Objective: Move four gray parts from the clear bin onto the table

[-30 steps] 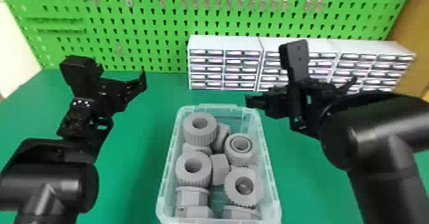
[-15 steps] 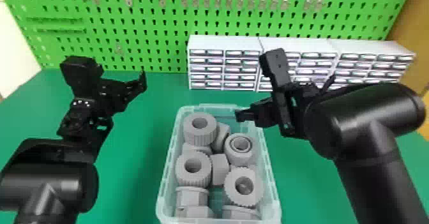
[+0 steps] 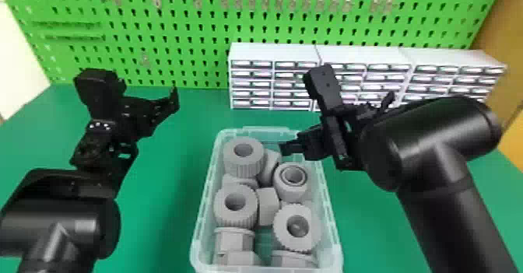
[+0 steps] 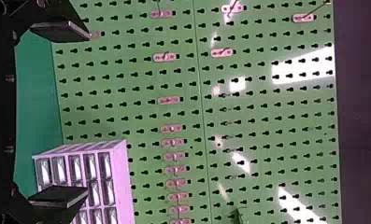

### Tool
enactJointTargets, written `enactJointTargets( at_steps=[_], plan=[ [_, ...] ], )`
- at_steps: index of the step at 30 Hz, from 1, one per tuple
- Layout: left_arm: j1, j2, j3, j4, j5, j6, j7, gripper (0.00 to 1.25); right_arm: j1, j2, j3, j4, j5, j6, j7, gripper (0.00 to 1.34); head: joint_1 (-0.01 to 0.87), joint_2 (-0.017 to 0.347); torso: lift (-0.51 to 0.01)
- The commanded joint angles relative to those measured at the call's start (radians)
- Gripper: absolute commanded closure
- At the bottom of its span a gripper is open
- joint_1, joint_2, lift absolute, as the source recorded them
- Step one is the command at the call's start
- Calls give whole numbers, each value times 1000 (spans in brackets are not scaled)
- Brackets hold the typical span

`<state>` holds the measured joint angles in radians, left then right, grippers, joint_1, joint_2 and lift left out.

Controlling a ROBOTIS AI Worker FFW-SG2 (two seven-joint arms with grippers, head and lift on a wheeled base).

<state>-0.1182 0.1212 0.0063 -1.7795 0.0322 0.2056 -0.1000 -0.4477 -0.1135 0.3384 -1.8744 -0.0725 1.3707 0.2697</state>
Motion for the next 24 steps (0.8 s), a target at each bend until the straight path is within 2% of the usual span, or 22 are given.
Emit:
enactJointTargets(
  at_steps=[1, 24],
  plan=[
    [0, 0, 1, 0, 0, 0, 0, 124, -2, 0, 1, 4, 0, 1, 0, 510, 678, 34, -50],
    [-3, 0, 0, 0, 2, 0, 0, 125, -5, 2, -1, 14, 0, 8, 0, 509, 678, 34, -50]
  ],
)
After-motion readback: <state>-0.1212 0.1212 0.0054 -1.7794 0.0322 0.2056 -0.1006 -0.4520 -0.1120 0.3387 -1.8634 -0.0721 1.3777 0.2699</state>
